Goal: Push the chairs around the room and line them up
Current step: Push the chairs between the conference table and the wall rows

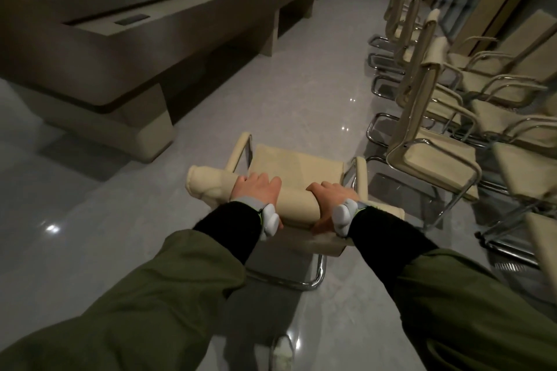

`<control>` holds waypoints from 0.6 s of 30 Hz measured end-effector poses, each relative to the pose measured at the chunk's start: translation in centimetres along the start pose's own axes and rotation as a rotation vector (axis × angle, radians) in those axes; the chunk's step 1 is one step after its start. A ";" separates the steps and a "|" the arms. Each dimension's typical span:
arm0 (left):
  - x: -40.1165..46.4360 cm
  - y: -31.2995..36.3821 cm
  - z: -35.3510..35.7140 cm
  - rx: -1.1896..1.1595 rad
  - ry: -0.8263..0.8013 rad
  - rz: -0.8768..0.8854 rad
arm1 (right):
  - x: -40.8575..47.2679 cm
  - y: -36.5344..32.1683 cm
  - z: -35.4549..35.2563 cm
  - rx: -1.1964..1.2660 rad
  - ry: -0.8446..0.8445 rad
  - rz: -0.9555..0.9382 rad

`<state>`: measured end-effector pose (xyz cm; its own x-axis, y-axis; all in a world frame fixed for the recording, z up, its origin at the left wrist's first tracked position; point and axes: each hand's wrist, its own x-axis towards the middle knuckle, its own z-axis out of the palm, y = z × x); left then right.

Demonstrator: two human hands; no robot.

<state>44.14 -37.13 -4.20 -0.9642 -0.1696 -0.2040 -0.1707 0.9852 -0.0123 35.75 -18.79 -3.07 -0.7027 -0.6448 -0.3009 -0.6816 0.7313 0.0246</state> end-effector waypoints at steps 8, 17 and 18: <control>-0.7 2.0 0.2 -0.014 0.025 -0.077 | 0.0 2.0 0.2 -0.001 0.024 -0.081; 1.1 4.4 -0.9 -0.039 0.022 -0.228 | 3.4 6.0 -0.9 -0.009 0.032 -0.272; 1.3 4.7 -1.1 -0.048 0.014 -0.259 | 4.0 6.5 -1.1 -0.013 0.030 -0.302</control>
<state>41.83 -32.76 -3.50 -0.8896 -0.4170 -0.1864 -0.4217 0.9066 -0.0155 28.25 -16.85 -3.06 -0.4736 -0.8388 -0.2686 -0.8628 0.5030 -0.0495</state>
